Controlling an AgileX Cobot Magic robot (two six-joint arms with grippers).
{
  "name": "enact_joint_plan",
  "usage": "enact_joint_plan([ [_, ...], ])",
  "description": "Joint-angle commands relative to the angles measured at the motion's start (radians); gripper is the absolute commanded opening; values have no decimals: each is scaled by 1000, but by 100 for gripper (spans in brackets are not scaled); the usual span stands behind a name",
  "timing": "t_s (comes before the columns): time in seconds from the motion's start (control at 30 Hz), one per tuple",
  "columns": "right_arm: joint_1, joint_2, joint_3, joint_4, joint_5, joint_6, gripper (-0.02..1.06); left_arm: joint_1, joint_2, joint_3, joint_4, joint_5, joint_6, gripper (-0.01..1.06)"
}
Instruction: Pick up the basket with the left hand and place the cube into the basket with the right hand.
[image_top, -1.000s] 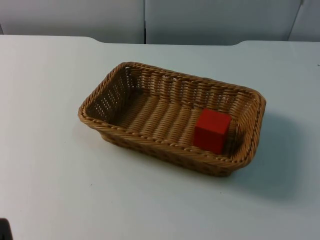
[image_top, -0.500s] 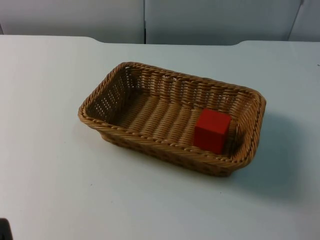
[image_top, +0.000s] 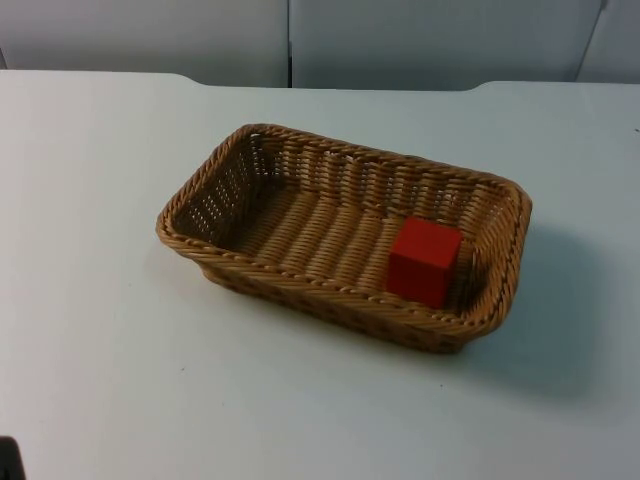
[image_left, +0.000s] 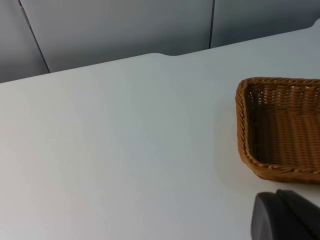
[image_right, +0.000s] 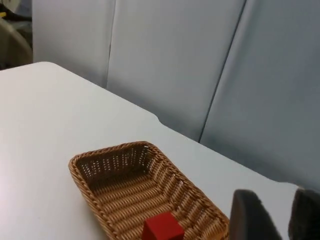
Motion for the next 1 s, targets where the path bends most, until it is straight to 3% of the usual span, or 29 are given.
enact_joint_plan([
  [0.0, -10, -14, -3, -49, 19, 86, 31, -6, -6, 4, -15, 0, 0, 0],
  [0.17, -36, -41, -3, -108, 34, 166, 32, -6, -6, 4, -28, 0, 0, 0],
  [0.3, -159, -52, 32, -124, 61, 182, 32, -6, -6, 4, -40, 0, 3, 0],
  [0.37, -177, -56, 39, -124, 61, 182, 32, -6, -6, 4, -42, 0, 3, 0],
  [0.4, -212, -77, 55, -133, 52, 212, 32, -6, -6, 4, -44, 0, 7, 0],
  [0.47, -276, -111, 57, -253, 73, 362, 32, -6, -6, 4, -53, 0, 7, 0],
  [0.5, -276, -111, 57, -253, 73, 362, 32, -6, -6, 4, -53, 0, 7, 0],
  [0.57, -346, -158, 56, -422, 123, 546, 32, -6, -6, 4, -58, 0, 7, 0],
  [0.6, -360, -191, 56, -462, 154, 612, 32, -6, -6, 4, -58, 0, 7, 0],
  [0.67, -368, -226, 56, -464, 183, 619, 32, -6, -6, 4, -60, 0, 7, 0],
  [0.8, -370, -261, 48, -455, 337, 620, 32, -6, -6, 4, -101, 0, 7, 0],
  [0.97, -368, -261, 45, -443, 347, 623, 32, -6, -8, 4, -138, 26, 7, 0],
])
